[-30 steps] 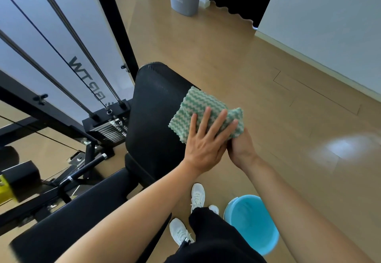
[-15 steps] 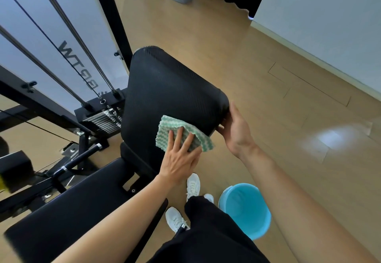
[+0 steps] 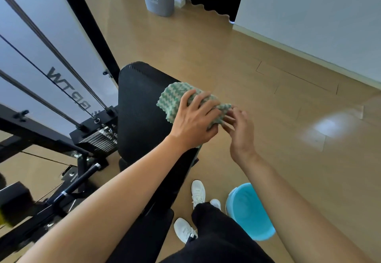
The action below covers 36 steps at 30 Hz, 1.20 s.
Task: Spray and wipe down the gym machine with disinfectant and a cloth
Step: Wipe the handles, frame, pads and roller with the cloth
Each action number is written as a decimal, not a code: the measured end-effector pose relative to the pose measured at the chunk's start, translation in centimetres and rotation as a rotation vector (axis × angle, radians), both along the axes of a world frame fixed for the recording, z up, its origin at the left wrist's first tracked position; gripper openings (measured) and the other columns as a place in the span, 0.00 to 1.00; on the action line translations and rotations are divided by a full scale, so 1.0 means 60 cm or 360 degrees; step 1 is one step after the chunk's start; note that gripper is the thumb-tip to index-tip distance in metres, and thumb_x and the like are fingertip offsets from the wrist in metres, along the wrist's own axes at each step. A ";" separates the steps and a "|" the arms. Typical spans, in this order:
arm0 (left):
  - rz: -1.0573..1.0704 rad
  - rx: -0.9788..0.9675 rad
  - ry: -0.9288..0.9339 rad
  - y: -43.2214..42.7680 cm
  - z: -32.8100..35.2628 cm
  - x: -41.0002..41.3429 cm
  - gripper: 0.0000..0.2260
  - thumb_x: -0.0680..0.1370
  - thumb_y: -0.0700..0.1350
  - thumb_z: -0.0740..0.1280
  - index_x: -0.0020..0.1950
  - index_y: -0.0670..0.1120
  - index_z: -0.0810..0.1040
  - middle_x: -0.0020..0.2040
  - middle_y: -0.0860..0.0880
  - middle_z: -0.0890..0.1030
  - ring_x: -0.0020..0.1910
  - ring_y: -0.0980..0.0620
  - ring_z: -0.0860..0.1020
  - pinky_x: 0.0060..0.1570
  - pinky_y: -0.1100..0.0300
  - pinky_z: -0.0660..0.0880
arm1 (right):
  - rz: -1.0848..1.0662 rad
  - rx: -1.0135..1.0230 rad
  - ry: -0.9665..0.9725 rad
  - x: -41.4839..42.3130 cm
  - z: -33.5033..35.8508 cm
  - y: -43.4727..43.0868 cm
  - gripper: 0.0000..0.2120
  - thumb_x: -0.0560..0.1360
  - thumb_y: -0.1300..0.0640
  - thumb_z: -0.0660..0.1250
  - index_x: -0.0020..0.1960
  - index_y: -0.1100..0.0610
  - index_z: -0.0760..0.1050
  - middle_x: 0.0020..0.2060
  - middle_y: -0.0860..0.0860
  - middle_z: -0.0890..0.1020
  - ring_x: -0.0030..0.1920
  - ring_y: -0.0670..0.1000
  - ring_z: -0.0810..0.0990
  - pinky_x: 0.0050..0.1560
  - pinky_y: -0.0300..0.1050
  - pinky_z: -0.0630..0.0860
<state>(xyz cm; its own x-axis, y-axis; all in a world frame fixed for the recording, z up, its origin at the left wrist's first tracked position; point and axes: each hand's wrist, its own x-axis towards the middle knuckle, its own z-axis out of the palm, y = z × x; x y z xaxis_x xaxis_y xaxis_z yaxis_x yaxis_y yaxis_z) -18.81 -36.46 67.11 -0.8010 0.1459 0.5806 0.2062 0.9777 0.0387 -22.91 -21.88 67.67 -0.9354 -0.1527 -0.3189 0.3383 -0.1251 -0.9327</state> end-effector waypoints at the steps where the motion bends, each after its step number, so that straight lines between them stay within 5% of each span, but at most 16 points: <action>1: -0.0015 -0.0024 0.0006 0.003 -0.006 0.006 0.08 0.74 0.49 0.69 0.49 0.47 0.85 0.59 0.50 0.84 0.67 0.41 0.77 0.73 0.38 0.64 | -0.0101 0.0081 0.0150 0.005 0.008 0.005 0.09 0.83 0.56 0.62 0.59 0.56 0.79 0.52 0.53 0.85 0.51 0.46 0.82 0.55 0.45 0.76; 4: -0.0110 -0.0096 -0.0043 0.015 -0.026 0.029 0.07 0.74 0.50 0.70 0.43 0.49 0.85 0.62 0.51 0.83 0.75 0.42 0.71 0.77 0.36 0.57 | -0.0096 0.0336 0.0656 0.013 0.032 0.017 0.09 0.79 0.58 0.65 0.57 0.51 0.80 0.57 0.52 0.83 0.56 0.44 0.80 0.56 0.36 0.73; 8: -0.0250 -0.0077 -0.0113 0.021 -0.035 0.066 0.14 0.74 0.52 0.71 0.55 0.46 0.86 0.70 0.46 0.80 0.79 0.40 0.66 0.78 0.35 0.57 | 0.0228 0.0481 0.1004 0.015 0.044 0.009 0.12 0.78 0.62 0.65 0.60 0.53 0.80 0.64 0.50 0.81 0.65 0.48 0.79 0.66 0.48 0.76; 13: 0.0061 0.0669 0.0168 0.018 -0.056 0.122 0.18 0.75 0.45 0.68 0.63 0.42 0.81 0.70 0.40 0.77 0.71 0.38 0.73 0.66 0.39 0.72 | 0.0589 0.0747 0.1340 0.027 0.031 -0.023 0.17 0.82 0.58 0.65 0.70 0.59 0.77 0.74 0.53 0.75 0.76 0.51 0.71 0.76 0.48 0.67; 17: 0.0301 0.0839 0.0055 0.026 -0.079 0.130 0.25 0.83 0.48 0.64 0.75 0.35 0.71 0.77 0.37 0.70 0.76 0.40 0.70 0.73 0.43 0.70 | 0.0718 0.0921 0.1411 0.033 0.001 -0.039 0.26 0.82 0.59 0.65 0.80 0.58 0.65 0.80 0.54 0.64 0.82 0.55 0.58 0.79 0.37 0.54; 24: 0.0451 0.0732 0.0031 0.069 -0.150 0.114 0.31 0.87 0.54 0.58 0.85 0.46 0.48 0.84 0.48 0.51 0.83 0.42 0.52 0.80 0.37 0.55 | 0.0510 0.0898 0.1280 0.056 -0.029 -0.037 0.32 0.83 0.61 0.64 0.82 0.63 0.53 0.82 0.58 0.56 0.83 0.54 0.54 0.77 0.31 0.52; 29: 0.0432 0.0626 0.0084 0.065 -0.192 0.137 0.28 0.87 0.49 0.61 0.83 0.44 0.55 0.81 0.43 0.61 0.84 0.44 0.53 0.81 0.43 0.55 | 0.0369 0.0878 0.1034 0.109 -0.067 -0.031 0.31 0.85 0.59 0.61 0.83 0.61 0.52 0.81 0.57 0.63 0.78 0.54 0.67 0.76 0.44 0.66; 32: 0.0367 0.0656 0.0018 0.059 -0.230 0.184 0.27 0.85 0.45 0.67 0.81 0.42 0.61 0.80 0.42 0.64 0.82 0.44 0.58 0.79 0.42 0.61 | 0.0410 0.0952 0.0856 0.157 -0.110 -0.022 0.26 0.84 0.58 0.64 0.81 0.58 0.63 0.71 0.54 0.78 0.67 0.51 0.79 0.67 0.43 0.74; 36: 0.0311 0.0640 -0.0260 0.040 -0.275 0.261 0.27 0.80 0.38 0.72 0.78 0.40 0.68 0.78 0.42 0.69 0.80 0.41 0.65 0.74 0.39 0.70 | 0.0659 0.1126 0.0670 0.183 -0.153 -0.007 0.22 0.81 0.51 0.68 0.74 0.53 0.73 0.60 0.52 0.85 0.58 0.52 0.83 0.60 0.47 0.79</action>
